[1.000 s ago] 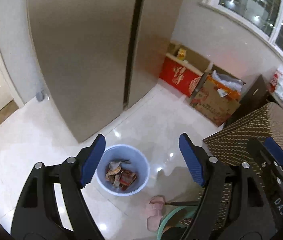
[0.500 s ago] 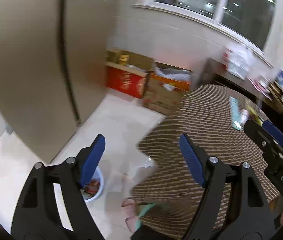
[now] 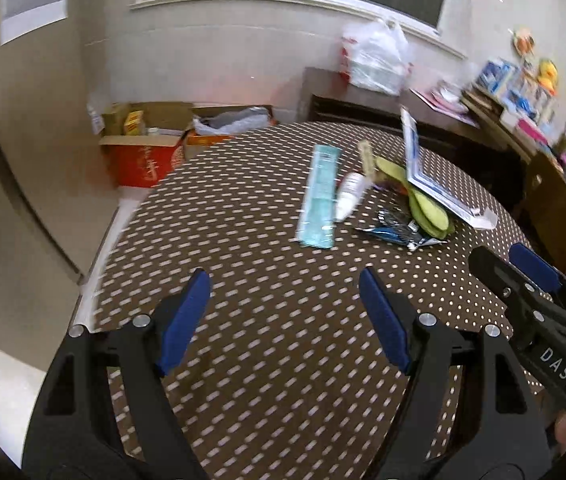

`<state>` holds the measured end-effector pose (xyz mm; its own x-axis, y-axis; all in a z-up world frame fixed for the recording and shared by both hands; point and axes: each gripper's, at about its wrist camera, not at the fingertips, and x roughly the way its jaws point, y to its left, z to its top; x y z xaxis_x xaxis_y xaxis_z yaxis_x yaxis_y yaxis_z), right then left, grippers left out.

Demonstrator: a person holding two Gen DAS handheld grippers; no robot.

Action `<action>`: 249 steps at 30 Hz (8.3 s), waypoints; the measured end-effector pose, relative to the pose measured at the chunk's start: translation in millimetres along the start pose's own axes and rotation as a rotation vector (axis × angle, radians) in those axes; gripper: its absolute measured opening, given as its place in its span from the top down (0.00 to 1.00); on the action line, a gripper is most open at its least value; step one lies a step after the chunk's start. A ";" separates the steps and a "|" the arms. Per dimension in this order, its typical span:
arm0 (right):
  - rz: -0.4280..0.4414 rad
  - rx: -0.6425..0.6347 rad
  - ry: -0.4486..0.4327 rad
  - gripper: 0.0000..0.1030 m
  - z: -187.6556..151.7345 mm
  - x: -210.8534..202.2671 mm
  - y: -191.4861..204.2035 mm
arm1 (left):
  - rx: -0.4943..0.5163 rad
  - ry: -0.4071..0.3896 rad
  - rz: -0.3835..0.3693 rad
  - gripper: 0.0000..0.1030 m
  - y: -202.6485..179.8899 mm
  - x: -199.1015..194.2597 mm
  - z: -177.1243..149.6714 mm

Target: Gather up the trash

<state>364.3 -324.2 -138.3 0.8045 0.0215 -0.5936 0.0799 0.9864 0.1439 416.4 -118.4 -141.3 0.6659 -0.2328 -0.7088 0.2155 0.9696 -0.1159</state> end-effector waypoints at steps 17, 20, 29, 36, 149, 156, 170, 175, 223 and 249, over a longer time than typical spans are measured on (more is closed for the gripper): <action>-0.050 0.096 0.146 0.29 31.0 108.1 -32.0 | 0.071 0.067 0.012 0.26 -19.0 86.1 40.5; -0.057 0.110 0.144 0.29 37.6 115.8 -33.3 | 0.089 0.063 0.006 0.26 -22.1 94.8 47.9; -0.045 0.068 0.155 0.62 46.0 127.7 -33.9 | 0.180 0.036 -0.034 0.36 -40.5 103.3 65.6; 0.002 0.057 0.120 0.85 49.0 105.5 -33.5 | 0.154 0.094 -0.070 0.67 -53.2 122.6 70.7; 0.412 -0.398 0.164 0.55 -94.2 30.9 391.0 | -0.433 -0.046 0.377 0.24 340.0 -121.3 -126.5; 0.317 -0.312 0.058 0.51 -43.5 -6.1 291.7 | -0.308 -0.121 0.285 0.23 248.0 -125.5 -77.3; 0.027 -0.075 -0.023 0.48 9.5 -29.9 54.2 | -0.034 -0.063 -0.014 0.22 31.0 -49.6 -2.6; -0.040 0.034 -0.014 0.48 9.8 -23.5 -15.9 | 0.069 -0.024 -0.085 0.22 -35.9 -3.5 18.4; -0.076 0.105 0.058 0.40 20.7 44.1 -53.4 | 0.328 0.087 -0.087 0.31 -87.9 86.8 36.4; -0.063 0.114 0.089 0.39 21.0 61.7 -57.2 | 0.336 0.154 -0.256 0.91 -89.6 104.8 33.5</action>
<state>421.7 -382.7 -166.6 0.7411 -0.0201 -0.6711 0.1988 0.9613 0.1907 490.8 -232.2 -181.9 0.4521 -0.4234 -0.7851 0.5963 0.7980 -0.0870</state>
